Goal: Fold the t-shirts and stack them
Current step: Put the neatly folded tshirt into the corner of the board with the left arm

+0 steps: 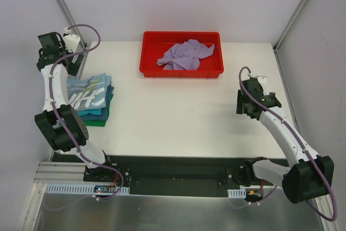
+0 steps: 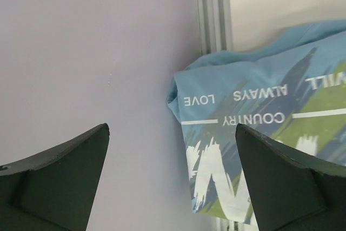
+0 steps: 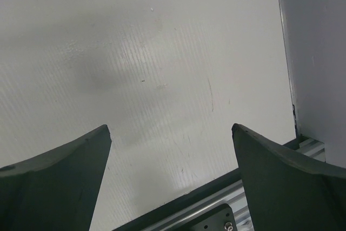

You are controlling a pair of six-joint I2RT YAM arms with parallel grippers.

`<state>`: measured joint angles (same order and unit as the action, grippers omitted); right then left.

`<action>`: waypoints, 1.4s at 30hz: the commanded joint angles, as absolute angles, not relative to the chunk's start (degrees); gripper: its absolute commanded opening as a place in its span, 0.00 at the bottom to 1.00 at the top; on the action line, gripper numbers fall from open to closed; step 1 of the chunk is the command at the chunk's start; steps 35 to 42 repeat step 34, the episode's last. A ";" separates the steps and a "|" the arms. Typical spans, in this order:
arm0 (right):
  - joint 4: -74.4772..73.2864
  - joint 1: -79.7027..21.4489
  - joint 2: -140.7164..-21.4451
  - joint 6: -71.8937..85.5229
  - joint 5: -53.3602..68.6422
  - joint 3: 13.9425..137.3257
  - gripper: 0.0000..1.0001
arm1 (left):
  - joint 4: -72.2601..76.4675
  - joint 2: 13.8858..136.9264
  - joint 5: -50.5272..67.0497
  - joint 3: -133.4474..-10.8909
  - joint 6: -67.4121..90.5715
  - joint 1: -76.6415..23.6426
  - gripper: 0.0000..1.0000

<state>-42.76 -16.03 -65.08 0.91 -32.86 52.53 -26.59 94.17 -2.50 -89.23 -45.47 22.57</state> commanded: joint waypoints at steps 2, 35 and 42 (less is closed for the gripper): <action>-42.10 -15.82 -61.09 3.16 -33.58 53.53 0.96 | -27.07 84.39 10.79 -88.95 -33.51 22.15 0.99; -7.21 -14.33 -34.37 5.62 -18.46 27.34 0.96 | -9.13 42.81 5.10 -30.67 31.20 -16.96 0.99; -7.21 -14.33 -34.37 5.62 -18.46 27.34 0.96 | -9.13 42.81 5.10 -30.67 31.20 -16.96 0.99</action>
